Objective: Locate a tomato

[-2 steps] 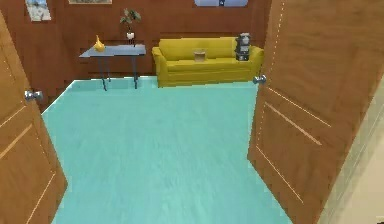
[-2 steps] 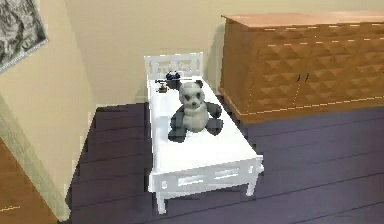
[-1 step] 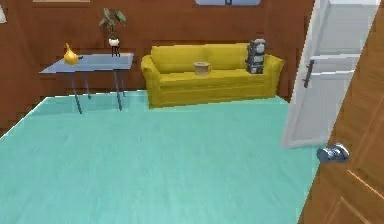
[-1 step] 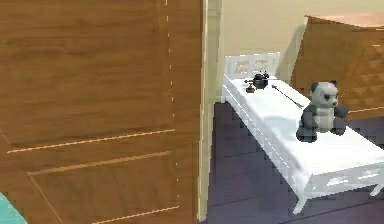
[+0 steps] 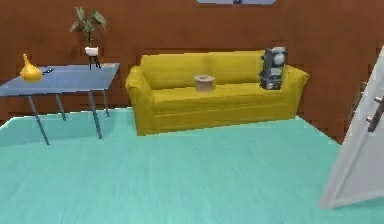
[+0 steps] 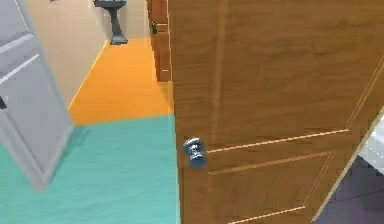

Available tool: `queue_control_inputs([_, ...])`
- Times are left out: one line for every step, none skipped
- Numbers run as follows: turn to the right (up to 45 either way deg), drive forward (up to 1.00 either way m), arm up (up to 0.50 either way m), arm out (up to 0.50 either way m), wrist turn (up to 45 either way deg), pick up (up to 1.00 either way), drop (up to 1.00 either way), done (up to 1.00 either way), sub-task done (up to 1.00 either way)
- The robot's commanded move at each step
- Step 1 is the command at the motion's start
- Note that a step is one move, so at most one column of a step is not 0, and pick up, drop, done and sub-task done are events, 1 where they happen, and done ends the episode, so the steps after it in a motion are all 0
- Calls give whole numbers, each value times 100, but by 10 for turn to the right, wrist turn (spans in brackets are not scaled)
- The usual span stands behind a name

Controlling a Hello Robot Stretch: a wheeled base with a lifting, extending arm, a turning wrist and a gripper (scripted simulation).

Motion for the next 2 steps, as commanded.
queue_control_inputs([450,0,0,0,0,0,0,0,0])
queue_control_inputs([30,0,0,0,0,0,0,0,0])
